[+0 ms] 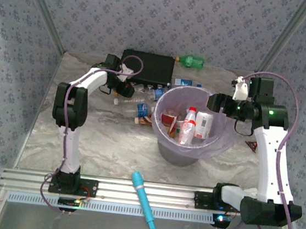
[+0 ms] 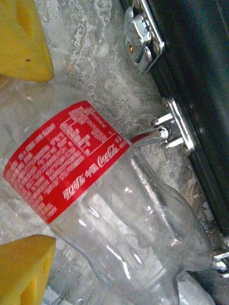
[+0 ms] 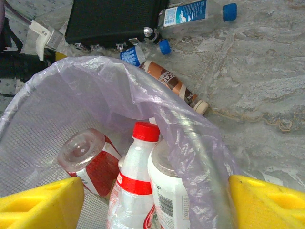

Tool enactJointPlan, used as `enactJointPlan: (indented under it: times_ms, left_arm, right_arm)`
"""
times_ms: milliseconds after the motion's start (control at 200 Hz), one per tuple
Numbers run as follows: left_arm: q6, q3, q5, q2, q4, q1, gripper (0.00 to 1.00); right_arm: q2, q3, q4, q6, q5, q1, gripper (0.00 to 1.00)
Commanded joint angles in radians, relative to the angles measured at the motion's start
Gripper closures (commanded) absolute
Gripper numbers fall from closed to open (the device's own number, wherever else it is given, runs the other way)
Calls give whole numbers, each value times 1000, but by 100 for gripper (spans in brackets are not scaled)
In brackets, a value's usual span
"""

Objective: Put the plastic bottles in the bin

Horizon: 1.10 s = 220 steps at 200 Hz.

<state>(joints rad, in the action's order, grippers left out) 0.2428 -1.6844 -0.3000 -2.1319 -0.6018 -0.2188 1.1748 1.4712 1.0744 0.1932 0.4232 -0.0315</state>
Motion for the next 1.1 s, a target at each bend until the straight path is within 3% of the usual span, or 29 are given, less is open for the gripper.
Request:
enactJointPlan:
  times_ms: [0,80,150,535,1094]
  left_arm:
    - [9,-25,-18,-26,-24,-11,23]
    - [13,-42,-16,-41,-35,-18,15]
    - [15,-56,-13,-54,-45,-23,14]
    - [6,-58,7,-19,-33,-26,36]
    - [-39,78,-8,193,49,1,46]
  right_arm:
    - [-9,-4,22,-10,3,-5,20]
    - [-9,-3,24,-11,3,-5,20]
    - [-9,-2,25,-10,2,-4,20]
    - [-15,40,35,-11,13,-4,20]
    - [-8,148,56,-15,36,10,20]
